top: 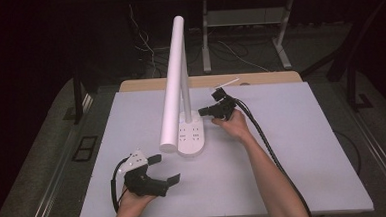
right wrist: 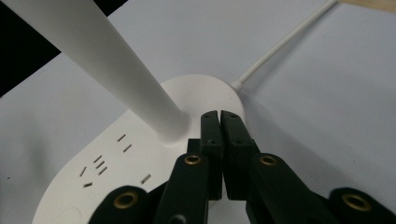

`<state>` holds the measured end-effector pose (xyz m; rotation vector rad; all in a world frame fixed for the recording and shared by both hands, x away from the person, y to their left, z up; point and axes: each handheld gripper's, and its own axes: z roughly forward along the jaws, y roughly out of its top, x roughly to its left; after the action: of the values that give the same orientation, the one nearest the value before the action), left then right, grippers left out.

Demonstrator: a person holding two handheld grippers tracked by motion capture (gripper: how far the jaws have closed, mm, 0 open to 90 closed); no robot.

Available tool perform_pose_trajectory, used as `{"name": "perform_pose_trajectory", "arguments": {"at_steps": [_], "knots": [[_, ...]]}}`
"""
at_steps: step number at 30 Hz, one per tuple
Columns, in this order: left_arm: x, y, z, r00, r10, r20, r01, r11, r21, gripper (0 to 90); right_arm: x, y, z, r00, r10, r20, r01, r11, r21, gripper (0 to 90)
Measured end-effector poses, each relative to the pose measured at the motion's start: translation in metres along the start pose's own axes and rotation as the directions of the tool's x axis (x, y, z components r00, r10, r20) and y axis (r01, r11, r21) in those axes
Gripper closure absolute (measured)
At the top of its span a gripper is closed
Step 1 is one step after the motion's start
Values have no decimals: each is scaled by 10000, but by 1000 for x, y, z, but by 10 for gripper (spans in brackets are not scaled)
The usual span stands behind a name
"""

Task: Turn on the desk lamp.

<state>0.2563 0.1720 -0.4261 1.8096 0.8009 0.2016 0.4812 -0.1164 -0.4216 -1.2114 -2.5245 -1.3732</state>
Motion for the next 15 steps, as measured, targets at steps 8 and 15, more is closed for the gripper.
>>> {"name": "perform_pose_trajectory", "arguments": {"at_steps": [8,15], "knots": [[1,0,1,10000,-11,-3,11,10000,28,0,1,-4,11,9998,111,-182,-109,9998,150,896],[1,0,1,10000,7,-28,-7,10000,26,0,0,-7,14,9993,215,-301,-213,9997,77,896]]}}
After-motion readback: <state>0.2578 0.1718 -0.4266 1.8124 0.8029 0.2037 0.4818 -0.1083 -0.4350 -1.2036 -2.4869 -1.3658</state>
